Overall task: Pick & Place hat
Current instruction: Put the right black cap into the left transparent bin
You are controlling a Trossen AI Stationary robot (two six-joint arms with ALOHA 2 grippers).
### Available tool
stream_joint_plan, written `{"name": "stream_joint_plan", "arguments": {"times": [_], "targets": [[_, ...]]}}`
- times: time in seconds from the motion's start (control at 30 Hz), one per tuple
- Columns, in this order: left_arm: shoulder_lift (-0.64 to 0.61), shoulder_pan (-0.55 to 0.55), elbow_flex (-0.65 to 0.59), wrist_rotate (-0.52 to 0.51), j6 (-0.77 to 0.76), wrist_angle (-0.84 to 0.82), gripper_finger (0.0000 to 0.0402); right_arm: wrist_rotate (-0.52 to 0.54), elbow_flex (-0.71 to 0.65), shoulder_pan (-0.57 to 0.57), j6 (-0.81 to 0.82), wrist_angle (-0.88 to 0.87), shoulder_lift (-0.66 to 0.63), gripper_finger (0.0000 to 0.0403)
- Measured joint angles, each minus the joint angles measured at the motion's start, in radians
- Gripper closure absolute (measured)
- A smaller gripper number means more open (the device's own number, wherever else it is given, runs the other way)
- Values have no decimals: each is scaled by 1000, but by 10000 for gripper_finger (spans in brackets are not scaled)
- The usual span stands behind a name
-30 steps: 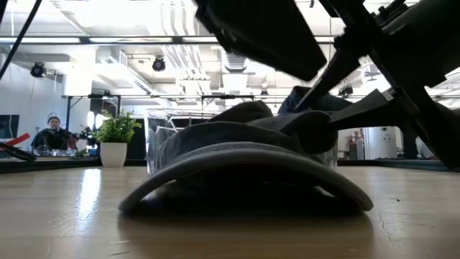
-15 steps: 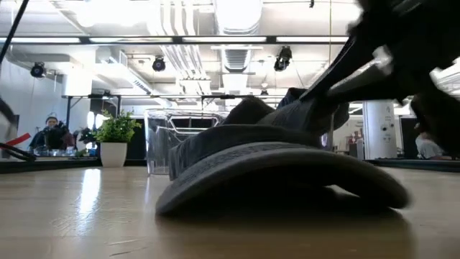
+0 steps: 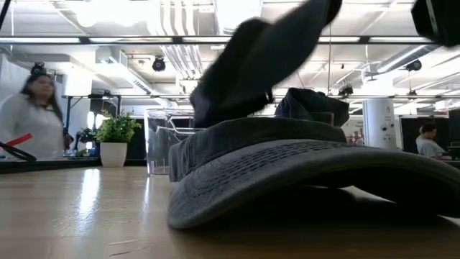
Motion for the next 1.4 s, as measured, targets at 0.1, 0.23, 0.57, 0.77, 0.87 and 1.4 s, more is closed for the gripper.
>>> {"name": "stream_joint_plan", "arguments": {"times": [0.1,0.23,0.57,0.77,0.87,1.4], "targets": [[-38,-18,-1,-52,-59,-75,226,4,0,0,-89,41,-49,390],[-83,-33,-1,-72,-112,-134,226,4,0,-6,-223,103,-118,390],[-141,-40,-2,-69,-233,-349,226,-168,0,-243,-512,125,-207,390],[-190,-39,-34,-66,-299,-460,226,-339,0,-456,-628,205,-169,390],[-245,-35,-106,-67,-302,-439,226,-428,0,-553,-657,260,-127,390],[-658,139,-635,110,-85,-10,226,-730,201,-748,-648,335,209,390]]}}
